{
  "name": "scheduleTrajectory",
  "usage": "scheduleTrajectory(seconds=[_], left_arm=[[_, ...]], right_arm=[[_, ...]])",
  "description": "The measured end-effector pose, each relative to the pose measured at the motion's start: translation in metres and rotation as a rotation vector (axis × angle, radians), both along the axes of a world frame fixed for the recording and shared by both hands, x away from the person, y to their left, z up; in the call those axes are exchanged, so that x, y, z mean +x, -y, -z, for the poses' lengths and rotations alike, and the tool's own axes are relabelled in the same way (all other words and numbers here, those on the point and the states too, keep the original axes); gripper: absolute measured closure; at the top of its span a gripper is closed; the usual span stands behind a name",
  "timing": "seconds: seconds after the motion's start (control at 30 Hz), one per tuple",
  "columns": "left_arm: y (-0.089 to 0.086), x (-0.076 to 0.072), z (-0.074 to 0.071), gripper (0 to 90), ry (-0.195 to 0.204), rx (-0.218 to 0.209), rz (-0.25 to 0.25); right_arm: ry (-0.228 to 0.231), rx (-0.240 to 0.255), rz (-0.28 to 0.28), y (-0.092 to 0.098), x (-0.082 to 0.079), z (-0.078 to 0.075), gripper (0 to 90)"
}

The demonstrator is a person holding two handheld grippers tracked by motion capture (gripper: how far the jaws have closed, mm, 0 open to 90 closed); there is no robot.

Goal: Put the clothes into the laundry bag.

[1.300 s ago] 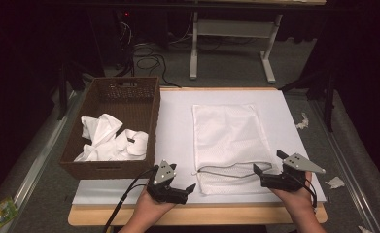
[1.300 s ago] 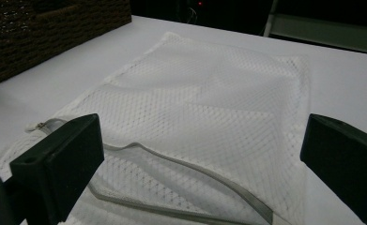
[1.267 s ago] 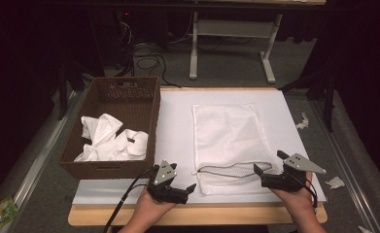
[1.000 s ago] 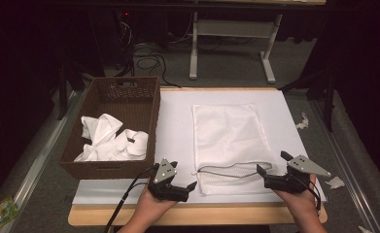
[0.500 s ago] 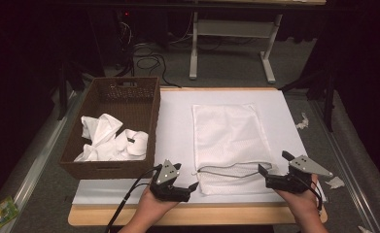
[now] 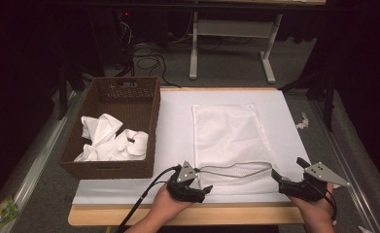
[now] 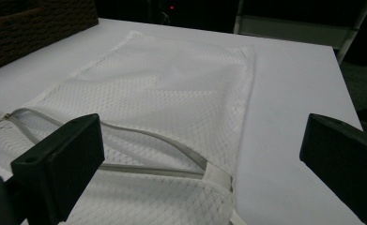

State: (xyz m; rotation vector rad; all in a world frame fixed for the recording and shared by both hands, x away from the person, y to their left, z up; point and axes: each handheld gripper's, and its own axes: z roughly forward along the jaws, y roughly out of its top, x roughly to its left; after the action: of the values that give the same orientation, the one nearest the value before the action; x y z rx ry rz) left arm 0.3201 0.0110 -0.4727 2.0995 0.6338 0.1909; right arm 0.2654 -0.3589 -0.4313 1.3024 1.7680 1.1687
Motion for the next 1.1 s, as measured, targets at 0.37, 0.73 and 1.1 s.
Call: scheduleTrajectory(seconds=[0.37, 0.73, 1.1], left_arm=[[0.009, -0.006, 0.011, 75.0, 0.055, 0.114, -0.064], [-0.028, 0.016, 0.007, 88.9, 0.114, 0.205, -0.248], [-0.054, -0.004, -0.018, 41.1, 0.053, -0.032, -0.162]], right_arm=[[0.007, 0.006, -0.016, -0.005, 0.007, -0.002, 1.9], [0.010, 0.011, -0.019, -0.003, 0.007, -0.004, 3.1], [-0.077, 0.036, -0.031, -0.011, 0.045, 0.006, 35.2]])
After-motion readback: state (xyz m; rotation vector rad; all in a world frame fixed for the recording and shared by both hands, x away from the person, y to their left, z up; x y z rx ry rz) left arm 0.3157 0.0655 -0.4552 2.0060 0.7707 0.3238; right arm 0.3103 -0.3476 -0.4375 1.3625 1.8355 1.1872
